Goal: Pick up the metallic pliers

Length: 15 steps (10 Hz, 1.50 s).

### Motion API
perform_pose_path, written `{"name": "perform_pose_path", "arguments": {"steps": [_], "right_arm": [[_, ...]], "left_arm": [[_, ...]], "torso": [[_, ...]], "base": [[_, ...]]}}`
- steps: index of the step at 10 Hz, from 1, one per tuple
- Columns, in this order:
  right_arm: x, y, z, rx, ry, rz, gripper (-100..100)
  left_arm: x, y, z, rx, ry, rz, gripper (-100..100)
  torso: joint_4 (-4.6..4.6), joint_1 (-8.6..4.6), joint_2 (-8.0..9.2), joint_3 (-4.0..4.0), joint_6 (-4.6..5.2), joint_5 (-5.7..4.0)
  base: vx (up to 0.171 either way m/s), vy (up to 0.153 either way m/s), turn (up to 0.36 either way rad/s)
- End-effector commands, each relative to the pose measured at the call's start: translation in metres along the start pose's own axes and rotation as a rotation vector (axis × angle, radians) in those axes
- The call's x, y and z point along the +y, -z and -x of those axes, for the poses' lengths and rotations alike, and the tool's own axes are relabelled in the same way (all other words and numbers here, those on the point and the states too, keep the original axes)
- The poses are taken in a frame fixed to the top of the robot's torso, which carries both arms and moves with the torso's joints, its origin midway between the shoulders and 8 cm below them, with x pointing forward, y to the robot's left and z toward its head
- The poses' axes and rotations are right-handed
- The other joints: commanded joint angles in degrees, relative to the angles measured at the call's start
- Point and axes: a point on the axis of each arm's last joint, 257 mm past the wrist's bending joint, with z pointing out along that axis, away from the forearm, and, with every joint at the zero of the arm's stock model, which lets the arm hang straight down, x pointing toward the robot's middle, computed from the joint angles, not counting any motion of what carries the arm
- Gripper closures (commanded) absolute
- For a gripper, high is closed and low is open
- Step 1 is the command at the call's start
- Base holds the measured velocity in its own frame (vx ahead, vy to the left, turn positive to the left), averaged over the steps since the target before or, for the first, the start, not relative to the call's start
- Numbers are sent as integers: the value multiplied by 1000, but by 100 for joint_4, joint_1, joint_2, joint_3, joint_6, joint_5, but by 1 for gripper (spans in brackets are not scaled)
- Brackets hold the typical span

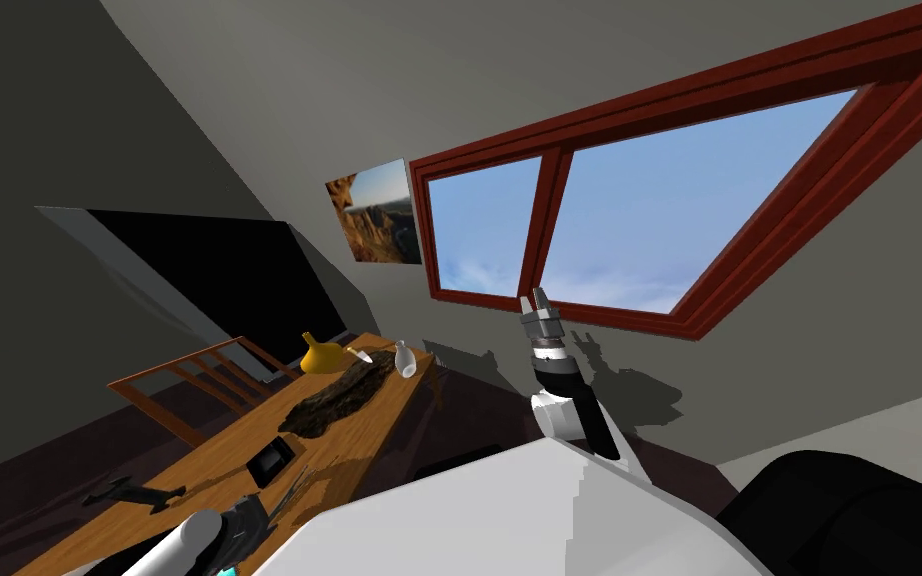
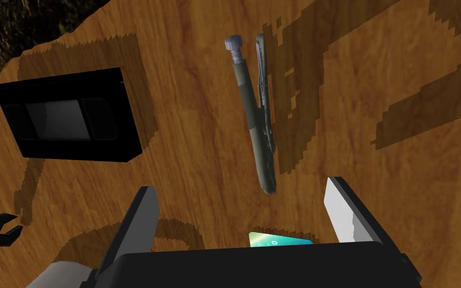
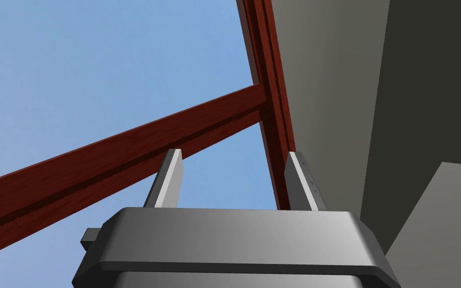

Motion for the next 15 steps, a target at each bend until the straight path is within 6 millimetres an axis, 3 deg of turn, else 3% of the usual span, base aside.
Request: {"name": "perform_pose_path", "arguments": {"steps": [1,9,13,14,15], "right_arm": [[0,0,0,0,0,0,0],[0,0,0,0,0,0,0],[0,0,0,0,0,0,0],[0,0,0,0,0,0,0],[0,0,0,0,0,0,0]], "left_arm": [[12,-1,5,5,49,61,-100],[51,9,13,46,242,283,-100],[57,14,14,56,281,325,-100],[58,14,13,57,283,329,0],[63,14,18,57,293,326,-100]], "torso": [[0,0,0,0,0,0],[0,0,1,0,1,0],[0,-4,1,1,-2,0],[0,-9,1,1,-2,-1],[0,-13,1,1,-2,-2]], "base": [[8,37,-146],[4,40,-111],[1,28,-57],[0,0,0],[-10,12,-199]]}}
